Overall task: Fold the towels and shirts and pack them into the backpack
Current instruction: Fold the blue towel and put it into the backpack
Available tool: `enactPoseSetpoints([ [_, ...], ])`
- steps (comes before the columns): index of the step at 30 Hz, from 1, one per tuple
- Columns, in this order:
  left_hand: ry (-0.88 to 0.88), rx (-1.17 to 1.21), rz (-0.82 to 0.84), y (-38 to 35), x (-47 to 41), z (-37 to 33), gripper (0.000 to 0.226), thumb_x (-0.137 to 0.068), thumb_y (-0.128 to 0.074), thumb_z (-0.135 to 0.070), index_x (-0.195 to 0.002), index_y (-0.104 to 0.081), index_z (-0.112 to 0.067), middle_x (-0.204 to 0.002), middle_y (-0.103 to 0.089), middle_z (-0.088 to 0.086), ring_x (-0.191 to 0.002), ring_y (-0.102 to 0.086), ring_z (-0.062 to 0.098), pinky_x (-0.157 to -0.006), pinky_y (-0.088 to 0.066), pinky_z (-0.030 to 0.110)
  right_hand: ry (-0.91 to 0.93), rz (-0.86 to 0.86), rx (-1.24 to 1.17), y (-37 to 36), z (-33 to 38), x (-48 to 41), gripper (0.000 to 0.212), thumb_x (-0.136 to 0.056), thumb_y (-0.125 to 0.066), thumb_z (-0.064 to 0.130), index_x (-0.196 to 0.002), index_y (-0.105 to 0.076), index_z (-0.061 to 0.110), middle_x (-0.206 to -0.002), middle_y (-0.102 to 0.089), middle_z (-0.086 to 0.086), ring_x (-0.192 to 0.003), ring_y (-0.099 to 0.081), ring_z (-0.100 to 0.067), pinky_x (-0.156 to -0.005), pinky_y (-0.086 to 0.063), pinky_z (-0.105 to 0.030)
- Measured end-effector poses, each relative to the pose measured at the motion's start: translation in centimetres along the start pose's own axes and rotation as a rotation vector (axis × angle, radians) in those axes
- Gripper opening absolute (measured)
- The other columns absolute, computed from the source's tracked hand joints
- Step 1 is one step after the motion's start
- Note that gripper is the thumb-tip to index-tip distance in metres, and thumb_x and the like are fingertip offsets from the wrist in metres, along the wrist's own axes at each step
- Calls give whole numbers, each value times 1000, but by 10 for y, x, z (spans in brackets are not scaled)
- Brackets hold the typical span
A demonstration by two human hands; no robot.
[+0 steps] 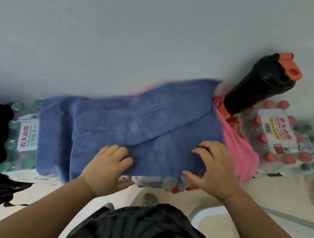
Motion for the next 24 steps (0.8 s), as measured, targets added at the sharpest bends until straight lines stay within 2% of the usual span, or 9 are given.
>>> enactPoseSetpoints([
  [3,-32,12,15,-9,1,2,23,-83,-59,-41,-80,-65,-19,-87,-55,3,-78,-50,27,-65,-49,41,7,-60,27,6,-1,18,44,-67,-78,34,-104,-71,13,-111,-61,-6,-105,-59,-30,-94,-45,-43],
  [6,-63,6,6,-3,-4,4,17,-83,-59,-30,-72,-64,-19,-82,-54,3,-72,-50,26,-62,-47,40,-11,-78,86,5,-1,21,39,-63,-75,14,-102,-71,12,-108,-63,-7,-101,-60,-31,-92,-47,-42],
  [10,-16,-44,132,-8,-1,10,35,-69,-75,-49,-92,-69,-22,-92,-55,1,-79,-54,26,-66,-48,39,-61,-89,149,4,-3,21,39,-63,-67,14,-102,-70,12,-107,-64,-7,-101,-60,-33,-89,-47,-45],
  [12,10,-63,136,-10,-1,11,28,-71,-77,-37,-93,-67,-23,-91,-54,0,-79,-52,25,-66,-47,39,-81,-129,145,8,-5,21,34,-66,-62,15,-99,-70,11,-100,-63,-7,-96,-60,-32,-82,-48,-46],
  [15,-1,-45,83,-6,-5,9,9,-76,-76,-18,-78,-68,-20,-84,-53,1,-73,-49,24,-59,-47,38,-79,-199,88,20,-8,22,17,-74,-64,13,-90,-70,10,-89,-64,-6,-82,-59,-30,-75,-47,-44],
  [17,-27,-46,85,-5,-6,7,13,-73,-81,-20,-75,-69,-21,-86,-55,1,-72,-51,24,-58,-47,38,-81,-214,78,25,-11,23,13,-75,-66,12,-88,-69,10,-87,-64,-5,-81,-58,-29,-75,-47,-43],
  [20,-18,-69,159,-10,0,10,38,-65,-86,-40,-96,-71,-25,-107,-59,2,-88,-55,26,-70,-50,41,-120,-190,95,25,-18,27,15,-74,-65,11,-89,-69,10,-89,-65,-6,-83,-59,-31,-74,-47,-45],
  [22,-2,-109,170,-12,3,14,49,-62,-86,-36,-106,-67,-26,-117,-59,5,-95,-56,30,-74,-49,45,-142,-145,108,19,-22,28,18,-75,-60,14,-90,-71,11,-90,-67,-5,-85,-60,-31,-75,-48,-46],
  [24,-16,-120,123,-11,5,14,44,-66,-81,-26,-108,-67,-26,-117,-60,6,-95,-56,32,-74,-48,46,-164,-86,108,13,-25,29,23,-77,-57,20,-91,-74,14,-93,-70,-3,-88,-63,-31,-78,-50,-46],
])
Point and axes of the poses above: each hand's wrist, its own x-axis away from the middle knuckle, its own y-axis out of the back of the hand, z = x × y, the point moved 8 cm from there along -x, towards the middle knuckle
